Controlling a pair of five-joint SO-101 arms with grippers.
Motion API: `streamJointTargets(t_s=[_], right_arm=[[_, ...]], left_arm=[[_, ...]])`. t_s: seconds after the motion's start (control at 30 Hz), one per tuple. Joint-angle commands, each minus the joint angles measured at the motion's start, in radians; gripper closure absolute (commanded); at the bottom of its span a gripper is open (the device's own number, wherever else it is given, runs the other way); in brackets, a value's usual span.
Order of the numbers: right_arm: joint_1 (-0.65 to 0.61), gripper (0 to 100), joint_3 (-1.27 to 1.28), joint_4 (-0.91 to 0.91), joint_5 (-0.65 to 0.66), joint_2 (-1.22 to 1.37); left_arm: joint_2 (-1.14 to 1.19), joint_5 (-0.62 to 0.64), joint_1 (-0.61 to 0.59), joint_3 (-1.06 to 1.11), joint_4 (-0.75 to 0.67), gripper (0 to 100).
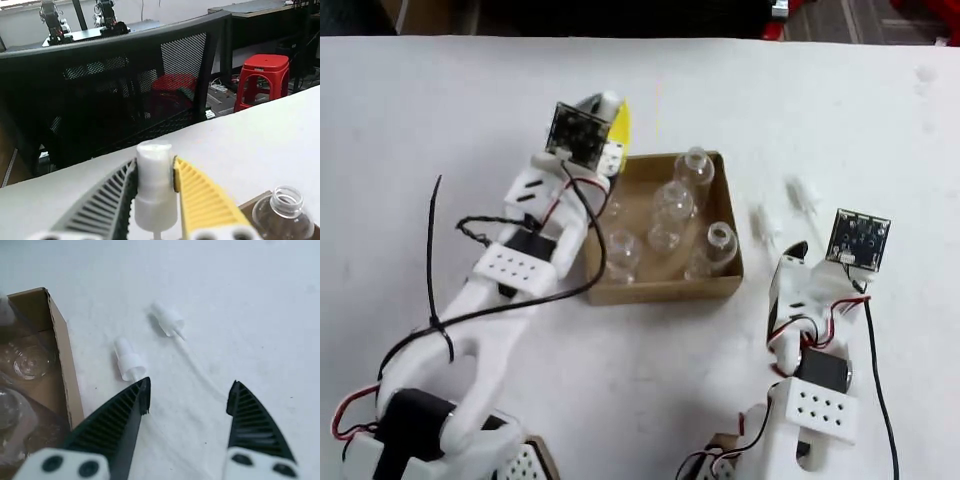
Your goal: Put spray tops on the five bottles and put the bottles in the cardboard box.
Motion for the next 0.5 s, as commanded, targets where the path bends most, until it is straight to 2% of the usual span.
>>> streamJointTargets(t_s=[0.0,0.3,0.47], right_arm=[[0.008,77.2,-0.003,-0.021,0.014,-0.002],[0.008,77.2,-0.003,-0.021,0.014,-0.002],[0.008,77.2,-0.003,-0.022,0.014,-0.002]], left_arm=[[-0.004,0.018,-0.004,0.025,-0.031,98],[-0.008,0.020,-0.007,0.038,-0.028,97],[-0.012,0.061,-0.007,0.038,-0.025,87]])
